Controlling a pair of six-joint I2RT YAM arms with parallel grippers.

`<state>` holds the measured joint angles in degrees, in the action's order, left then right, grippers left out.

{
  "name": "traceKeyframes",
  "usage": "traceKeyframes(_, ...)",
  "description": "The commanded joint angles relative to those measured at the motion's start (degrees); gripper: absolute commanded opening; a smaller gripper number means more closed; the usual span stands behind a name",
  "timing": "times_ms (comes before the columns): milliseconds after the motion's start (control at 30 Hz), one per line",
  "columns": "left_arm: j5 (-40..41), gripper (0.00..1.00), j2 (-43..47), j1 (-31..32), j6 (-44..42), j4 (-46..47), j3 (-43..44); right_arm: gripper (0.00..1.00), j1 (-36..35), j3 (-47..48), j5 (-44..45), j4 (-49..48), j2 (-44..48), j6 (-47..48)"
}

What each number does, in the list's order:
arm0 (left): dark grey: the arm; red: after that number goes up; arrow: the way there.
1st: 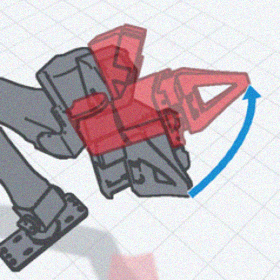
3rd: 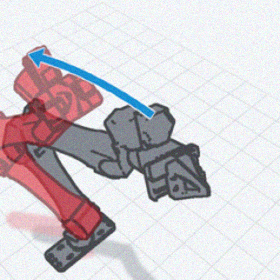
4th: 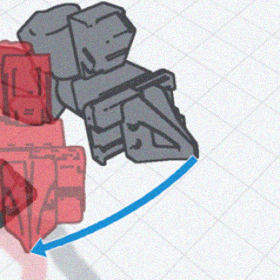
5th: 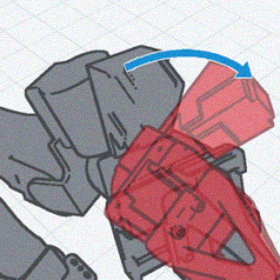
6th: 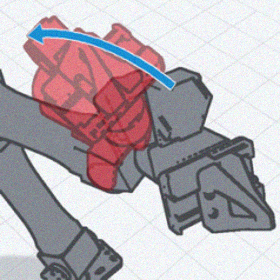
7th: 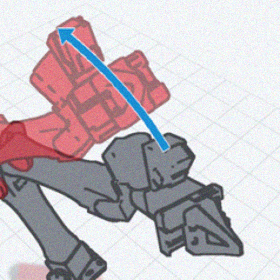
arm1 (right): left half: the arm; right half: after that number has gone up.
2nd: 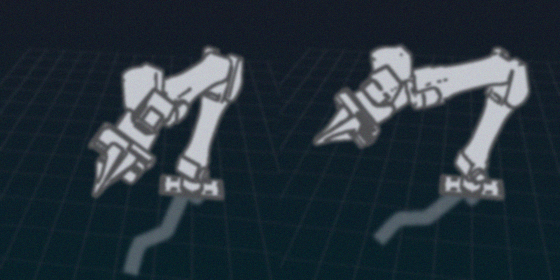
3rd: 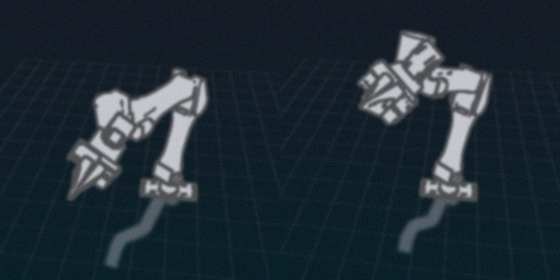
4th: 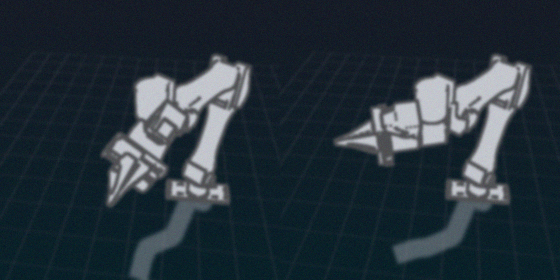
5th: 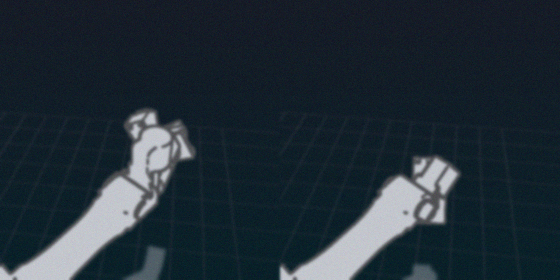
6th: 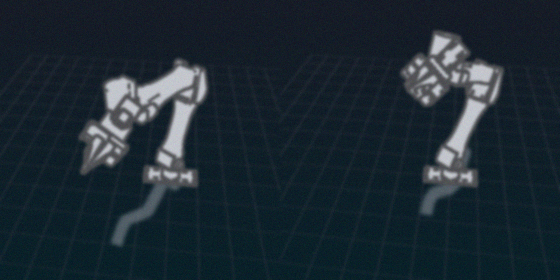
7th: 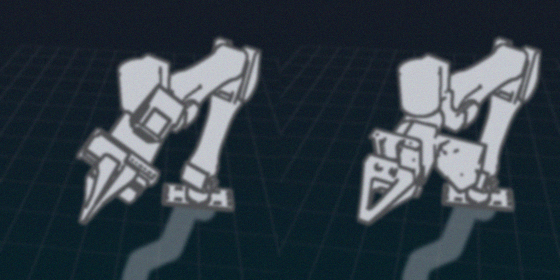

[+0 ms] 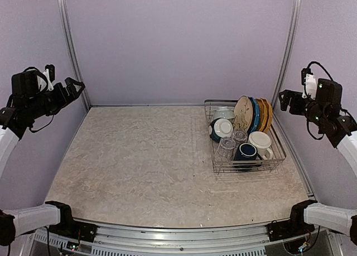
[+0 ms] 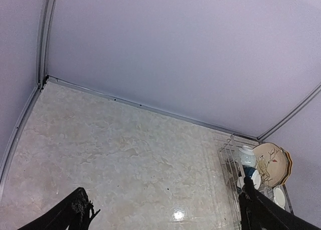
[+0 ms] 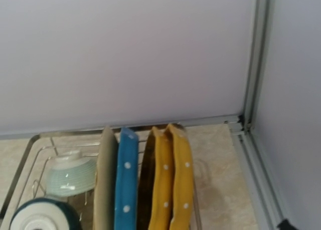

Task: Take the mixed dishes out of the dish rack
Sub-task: Grab the plate from the dish rack.

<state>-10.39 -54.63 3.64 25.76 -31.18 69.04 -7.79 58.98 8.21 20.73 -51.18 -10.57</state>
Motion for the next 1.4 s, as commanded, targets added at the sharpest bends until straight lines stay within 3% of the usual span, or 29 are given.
traceKeyframes(0,0.8,0.99,3.8,-1.7,0.4,1.9,-3.0,1.00,1.1,1.0,-5.1,2.4,-3.6,-0.6)
traceKeyframes(300,-4.3,0.99,-2.7,-2.6,-0.8,-6.3,1.6,0.98,-0.8,5.5,-9.6,3.6,-15.7,-5.3)
traceKeyframes(767,-0.5,0.99,-3.4,-5.4,0.1,-2.6,-2.6,0.96,-13.1,27.2,11.2,15.9,-41.0,-12.3)
traceKeyframes(967,-1.9,0.99,-2.4,-5.5,-0.5,-0.8,-4.5,0.81,-14.4,35.3,15.1,22.0,-49.6,-11.6)
traceKeyframes(1067,-7.0,0.99,-1.9,-5.8,-1.9,0.9,-5.3,0.73,-15.4,38.5,18.7,24.9,-53.4,-12.0)
traceKeyframes(1367,-11.7,0.99,-1.9,-6.4,-4.0,3.5,-7.7,0.61,-16.4,39.1,22.3,25.0,-55.8,-14.0)
